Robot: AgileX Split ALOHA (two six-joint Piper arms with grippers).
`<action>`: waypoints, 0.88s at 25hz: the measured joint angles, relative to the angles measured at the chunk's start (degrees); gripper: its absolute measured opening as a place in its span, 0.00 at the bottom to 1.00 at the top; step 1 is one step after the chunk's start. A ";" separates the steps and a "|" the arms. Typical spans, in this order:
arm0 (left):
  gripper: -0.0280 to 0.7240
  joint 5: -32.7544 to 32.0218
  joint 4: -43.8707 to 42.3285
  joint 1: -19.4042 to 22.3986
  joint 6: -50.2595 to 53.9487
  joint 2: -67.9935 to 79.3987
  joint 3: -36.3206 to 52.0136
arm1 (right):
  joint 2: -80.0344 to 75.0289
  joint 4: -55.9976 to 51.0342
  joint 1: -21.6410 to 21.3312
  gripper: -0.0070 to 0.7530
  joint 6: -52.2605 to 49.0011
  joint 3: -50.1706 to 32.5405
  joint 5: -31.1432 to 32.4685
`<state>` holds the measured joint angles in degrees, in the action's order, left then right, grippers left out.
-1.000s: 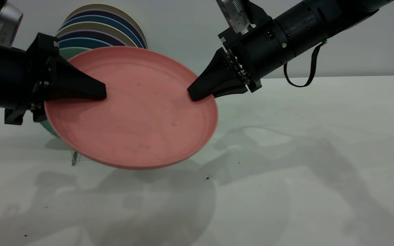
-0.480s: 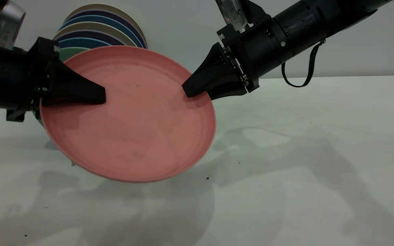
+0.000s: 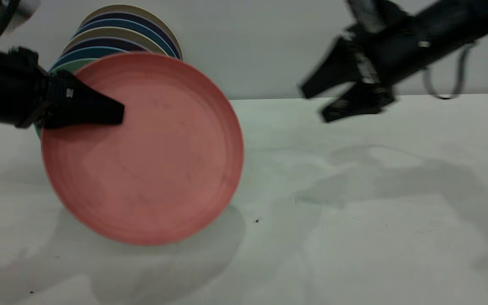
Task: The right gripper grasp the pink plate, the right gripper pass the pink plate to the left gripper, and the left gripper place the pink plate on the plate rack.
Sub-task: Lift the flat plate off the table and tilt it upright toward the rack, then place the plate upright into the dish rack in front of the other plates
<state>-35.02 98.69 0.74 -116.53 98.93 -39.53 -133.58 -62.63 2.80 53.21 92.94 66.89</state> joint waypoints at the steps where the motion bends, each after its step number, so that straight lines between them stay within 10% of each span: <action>1: 0.19 0.53 -0.95 0.00 -1.64 -0.87 -0.56 | 0.00 2.74 -1.22 0.84 -1.77 0.00 0.00; 12: 0.19 12.73 -21.18 0.00 -3.92 -8.94 -9.23 | 0.00 20.56 -3.59 0.57 -14.16 0.00 0.53; 22: 0.19 3.81 -40.61 0.00 -3.92 -9.00 -18.27 | 0.00 21.03 -2.71 0.57 -14.34 0.00 0.60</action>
<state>-31.21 58.07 0.74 -120.45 89.93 -57.80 -133.58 -41.59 0.09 38.87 92.94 67.49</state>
